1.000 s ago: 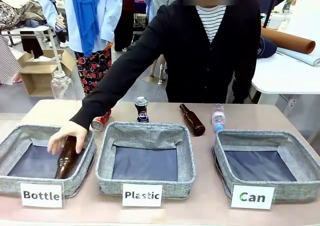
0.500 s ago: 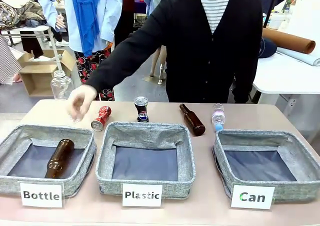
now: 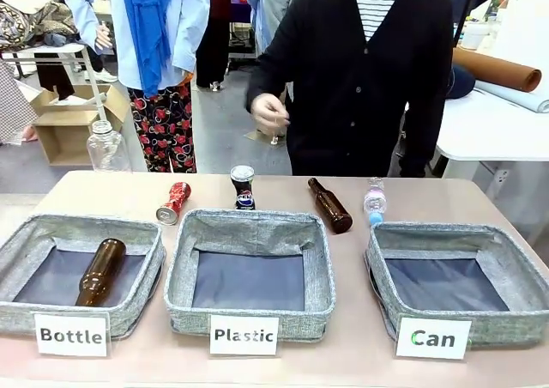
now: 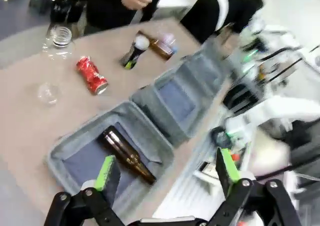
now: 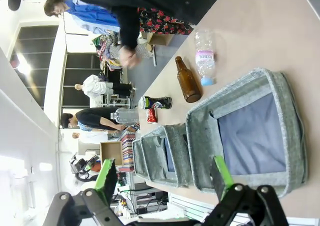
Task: Sort the can waste into the basket.
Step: Pick up the can waste from the table and place it in the right Fabric basket.
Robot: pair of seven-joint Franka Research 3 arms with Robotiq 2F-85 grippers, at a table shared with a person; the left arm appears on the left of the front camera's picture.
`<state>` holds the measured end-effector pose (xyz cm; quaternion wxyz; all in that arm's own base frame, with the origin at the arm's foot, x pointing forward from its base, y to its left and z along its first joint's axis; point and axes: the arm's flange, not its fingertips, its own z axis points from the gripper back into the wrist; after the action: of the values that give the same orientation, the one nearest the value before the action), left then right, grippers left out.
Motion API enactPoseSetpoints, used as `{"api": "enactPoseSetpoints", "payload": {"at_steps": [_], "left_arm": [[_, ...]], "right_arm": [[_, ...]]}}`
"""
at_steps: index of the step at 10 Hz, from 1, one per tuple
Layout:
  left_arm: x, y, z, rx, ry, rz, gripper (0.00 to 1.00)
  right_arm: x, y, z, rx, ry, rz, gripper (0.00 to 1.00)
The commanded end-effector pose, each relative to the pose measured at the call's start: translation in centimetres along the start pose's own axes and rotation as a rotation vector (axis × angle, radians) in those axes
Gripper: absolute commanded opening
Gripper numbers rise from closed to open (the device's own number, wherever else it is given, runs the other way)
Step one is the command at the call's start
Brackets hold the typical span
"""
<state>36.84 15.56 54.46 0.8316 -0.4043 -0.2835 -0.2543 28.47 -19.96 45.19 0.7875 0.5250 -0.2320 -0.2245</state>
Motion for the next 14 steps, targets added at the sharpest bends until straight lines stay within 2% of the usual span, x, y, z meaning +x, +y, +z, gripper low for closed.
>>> {"api": "enactPoseSetpoints", "payload": {"at_steps": [1,2,4,5,6,7,10,11,12,13,14], "left_arm": [[0.9,-5.0,-11.9,0.057,0.169,-0.097,1.0],[0.9,-6.4,-17.3,0.103,0.226,-0.162,1.0],[-0.9,-8.3,-28.8,0.113,0.332,-0.265,1.0],[-1.7,-8.8,-32.3,0.113,0.317,-0.284,1.0],[-1.5,-9.2,-33.0,0.067,0.251,-0.297,1.0],[-2.2,-10.7,-30.1,0.11,0.353,-0.288,1.0],[-2.2,-10.7,-30.1,0.11,0.353,-0.288,1.0],[-2.2,-10.5,-31.7,0.112,0.343,-0.3,1.0],[-1.6,-10.8,-31.3,0.205,0.238,-0.505,1.0],[0.3,-10.4,-30.2,0.321,0.036,-0.659,1.0],[2.0,-10.2,-30.2,0.324,-0.04,-0.808,1.0]], "right_arm": [[0.2,0.1,-0.1,0.027,-0.013,0.025,1.0],[0.2,0.1,-0.1,0.027,-0.013,0.025,1.0],[0.2,0.1,-0.1,0.027,-0.013,0.025,1.0],[0.2,0.1,-0.1,0.027,-0.013,0.025,1.0],[0.2,0.1,-0.1,0.027,-0.013,0.025,1.0],[0.2,0.1,-0.1,0.027,-0.013,0.025,1.0],[0.2,0.1,-0.1,0.027,-0.013,0.025,1.0],[0.2,0.1,-0.1,0.027,-0.013,0.025,1.0],[0.2,0.1,-0.1,0.027,-0.013,0.025,1.0],[0.2,0.1,-0.1,0.027,-0.013,0.025,1.0],[0.2,0.1,-0.1,0.027,-0.013,0.025,1.0]]}}
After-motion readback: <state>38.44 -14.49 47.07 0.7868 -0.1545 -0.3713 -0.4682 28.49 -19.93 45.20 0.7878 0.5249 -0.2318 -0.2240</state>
